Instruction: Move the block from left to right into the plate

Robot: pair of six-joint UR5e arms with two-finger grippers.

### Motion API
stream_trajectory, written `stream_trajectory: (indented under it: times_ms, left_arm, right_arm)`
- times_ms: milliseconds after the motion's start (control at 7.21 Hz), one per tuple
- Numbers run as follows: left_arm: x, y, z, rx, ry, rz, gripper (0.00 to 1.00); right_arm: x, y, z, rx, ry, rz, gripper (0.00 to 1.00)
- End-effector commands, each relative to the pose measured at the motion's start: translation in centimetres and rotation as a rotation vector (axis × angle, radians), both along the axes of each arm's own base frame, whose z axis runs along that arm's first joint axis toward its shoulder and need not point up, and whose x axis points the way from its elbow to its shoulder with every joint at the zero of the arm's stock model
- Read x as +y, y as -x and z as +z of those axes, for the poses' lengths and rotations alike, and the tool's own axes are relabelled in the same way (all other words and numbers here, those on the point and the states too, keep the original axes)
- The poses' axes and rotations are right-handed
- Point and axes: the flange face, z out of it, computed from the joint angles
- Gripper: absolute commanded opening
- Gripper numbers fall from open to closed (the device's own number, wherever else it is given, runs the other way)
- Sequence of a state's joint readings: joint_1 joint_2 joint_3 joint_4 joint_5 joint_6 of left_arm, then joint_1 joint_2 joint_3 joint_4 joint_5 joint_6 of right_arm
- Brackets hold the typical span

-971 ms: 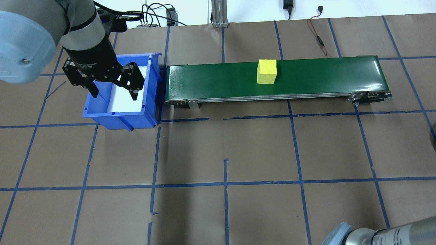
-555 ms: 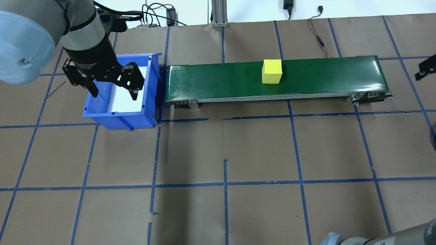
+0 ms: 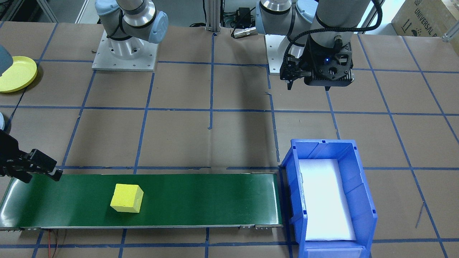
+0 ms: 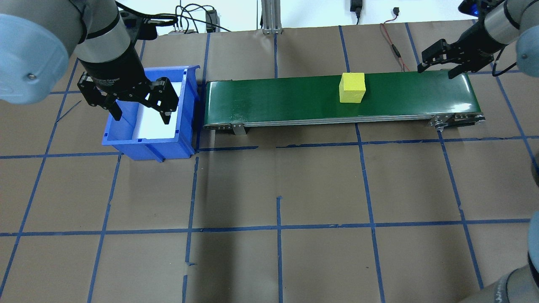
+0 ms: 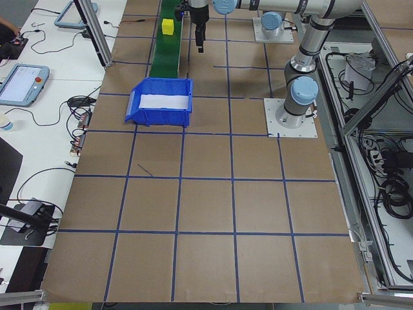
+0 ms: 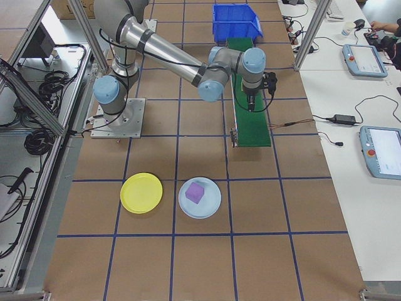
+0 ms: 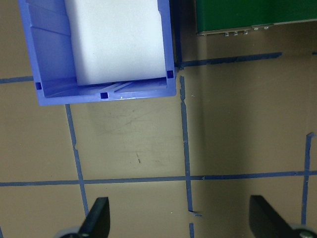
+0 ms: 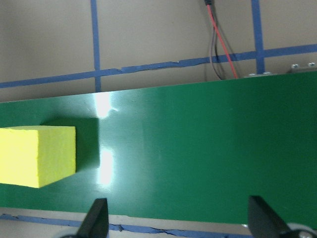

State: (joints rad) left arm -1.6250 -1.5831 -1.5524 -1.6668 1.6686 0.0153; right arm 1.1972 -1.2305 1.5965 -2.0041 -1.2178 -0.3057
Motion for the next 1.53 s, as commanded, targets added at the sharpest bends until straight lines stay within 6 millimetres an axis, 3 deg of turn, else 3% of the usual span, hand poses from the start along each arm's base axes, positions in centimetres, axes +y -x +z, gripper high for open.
stream_trajectory:
  times_ms: [0, 139, 278, 555, 1110, 1388]
  left_arm:
    - [0.0, 0.1, -0.1, 0.001, -0.002, -0.001, 1.0]
    - [0.0, 0.1, -0.2, 0.001, -0.004, -0.001, 1.0]
    - [0.0, 0.1, -0.2, 0.001, -0.004, -0.001, 1.0]
    - [0.0, 0.1, -0.2, 0.001, -0.004, 0.001, 1.0]
    - [0.0, 0.2, -0.2, 0.002, -0.003, 0.002, 1.0]
    - [0.0, 0.2, -0.2, 0.002, -0.003, 0.004, 1.0]
  right_arm:
    - [-1.8, -2.6, -2.9, -0.054, 0.013, 0.017, 1.0]
    - [-2.0, -5.6, -3.1, -0.045, 0.012, 0.041, 1.0]
    - [-2.5, -6.0, -3.8, -0.012, 0.03, 0.044, 1.0]
    - [-1.6, -6.2, -6.3, -0.002, -0.029, 0.026, 1.0]
    - [-2.1, -7.2, -5.2, -0.017, -0.023, -0.028, 1.0]
    - [-2.3, -6.8, -6.4, 0.013, -0.042, -0.03, 1.0]
